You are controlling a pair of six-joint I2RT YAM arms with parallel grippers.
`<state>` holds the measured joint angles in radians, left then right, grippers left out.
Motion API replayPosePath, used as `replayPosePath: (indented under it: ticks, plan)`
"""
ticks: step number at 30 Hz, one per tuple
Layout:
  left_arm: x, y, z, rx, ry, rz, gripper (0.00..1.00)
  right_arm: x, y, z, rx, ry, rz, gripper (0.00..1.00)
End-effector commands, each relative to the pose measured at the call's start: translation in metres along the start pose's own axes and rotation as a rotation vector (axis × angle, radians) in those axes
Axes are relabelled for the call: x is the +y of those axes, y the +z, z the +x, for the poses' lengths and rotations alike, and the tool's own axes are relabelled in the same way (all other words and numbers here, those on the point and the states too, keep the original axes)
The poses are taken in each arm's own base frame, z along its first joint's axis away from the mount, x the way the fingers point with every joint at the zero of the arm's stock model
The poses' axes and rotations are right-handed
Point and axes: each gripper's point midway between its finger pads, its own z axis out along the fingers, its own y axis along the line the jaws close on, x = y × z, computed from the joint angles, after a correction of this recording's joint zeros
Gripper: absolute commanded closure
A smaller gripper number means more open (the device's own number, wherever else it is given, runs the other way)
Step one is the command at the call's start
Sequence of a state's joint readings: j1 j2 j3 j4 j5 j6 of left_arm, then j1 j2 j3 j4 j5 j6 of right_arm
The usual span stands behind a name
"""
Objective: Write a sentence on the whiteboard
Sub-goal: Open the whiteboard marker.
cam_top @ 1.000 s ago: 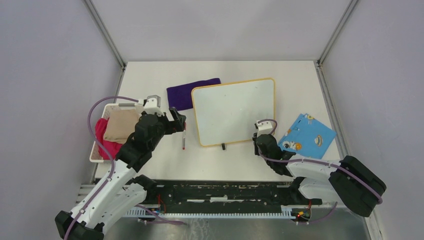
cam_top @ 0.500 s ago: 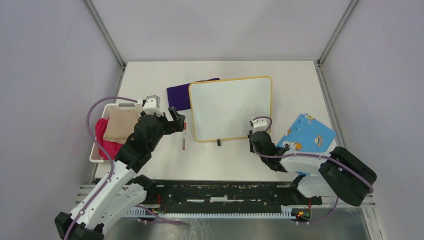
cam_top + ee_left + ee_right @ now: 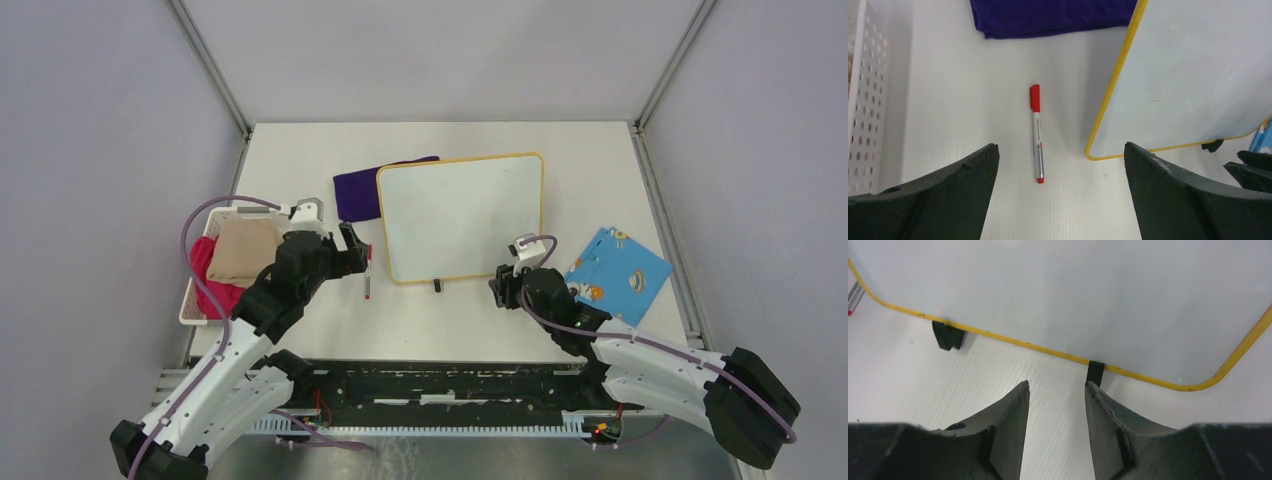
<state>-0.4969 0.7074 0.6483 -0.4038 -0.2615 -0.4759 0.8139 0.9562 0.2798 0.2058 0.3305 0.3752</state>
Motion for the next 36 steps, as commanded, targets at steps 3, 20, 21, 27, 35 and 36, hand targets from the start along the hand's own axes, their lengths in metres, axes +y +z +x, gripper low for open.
replayPosePath:
  ticks: [3, 20, 21, 27, 35, 36]
  plan:
    - [0.006, 0.006, 0.027, 0.209, -0.023, -0.105, 0.0, 0.004, -0.017, 0.024, 0.087, -0.091, -0.084, 0.49]
    - [0.022, 0.06, 0.104, 0.503, 0.011, -0.262, 0.07, -0.006, -0.039, -0.01, -0.066, -0.082, -0.065, 0.5]
    - [0.022, 0.063, 0.106, 0.51, 0.01, -0.266, 0.07, -0.005, -0.04, -0.012, -0.073, -0.079, -0.07, 0.5]
    - [0.023, 0.081, 0.114, 0.514, 0.002, -0.289, 0.12, -0.01, -0.045, -0.02, -0.109, -0.058, -0.045, 0.49]
    - [0.035, 0.093, 0.131, 0.556, 0.015, -0.355, 0.2, -0.018, -0.048, -0.024, -0.141, -0.045, -0.009, 0.5]
    - [0.037, 0.093, 0.131, 0.554, 0.011, -0.361, 0.21, -0.019, -0.049, -0.025, -0.144, -0.045, -0.006, 0.5]
